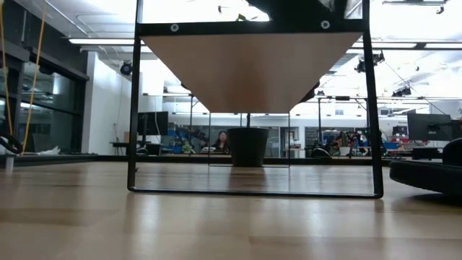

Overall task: Pick and place slides into the shelf
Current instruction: Put the top slide on the shelf

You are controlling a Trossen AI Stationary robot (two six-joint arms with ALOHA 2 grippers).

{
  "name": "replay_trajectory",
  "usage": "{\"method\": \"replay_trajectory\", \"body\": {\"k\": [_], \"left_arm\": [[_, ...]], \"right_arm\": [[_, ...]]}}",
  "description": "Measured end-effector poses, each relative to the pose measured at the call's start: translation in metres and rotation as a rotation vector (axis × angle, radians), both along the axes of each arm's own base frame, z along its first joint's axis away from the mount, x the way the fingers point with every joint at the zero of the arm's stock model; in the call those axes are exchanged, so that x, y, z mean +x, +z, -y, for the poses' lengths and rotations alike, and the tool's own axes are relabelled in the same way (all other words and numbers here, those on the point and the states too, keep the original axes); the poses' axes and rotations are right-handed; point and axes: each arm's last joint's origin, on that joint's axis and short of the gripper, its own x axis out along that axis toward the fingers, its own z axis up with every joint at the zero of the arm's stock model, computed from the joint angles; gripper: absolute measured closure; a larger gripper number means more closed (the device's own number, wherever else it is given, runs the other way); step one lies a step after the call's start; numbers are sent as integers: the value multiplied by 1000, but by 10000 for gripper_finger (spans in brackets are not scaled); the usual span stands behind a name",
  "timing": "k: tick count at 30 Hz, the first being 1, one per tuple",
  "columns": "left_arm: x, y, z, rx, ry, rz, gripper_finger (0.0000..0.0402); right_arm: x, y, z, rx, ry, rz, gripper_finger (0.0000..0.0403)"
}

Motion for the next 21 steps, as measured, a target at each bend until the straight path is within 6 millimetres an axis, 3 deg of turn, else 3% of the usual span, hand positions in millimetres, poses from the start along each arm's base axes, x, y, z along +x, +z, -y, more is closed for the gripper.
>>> {"method": "replay_trajectory", "body": {"k": [4, 8, 11, 21], "left_arm": [[0, 0, 0, 0, 0, 0, 268], [0, 0, 0, -9, -4, -6, 268], [0, 0, 0, -12, -6, -8, 268], [0, 0, 0, -3, -15, -21, 268]], "right_arm": [[27, 18, -15, -101, 15, -70, 394], [41, 24, -22, -172, -102, -226, 394], [40, 25, -24, -171, -181, -266, 398], [34, 12, -22, -88, -183, -282, 401]]}}
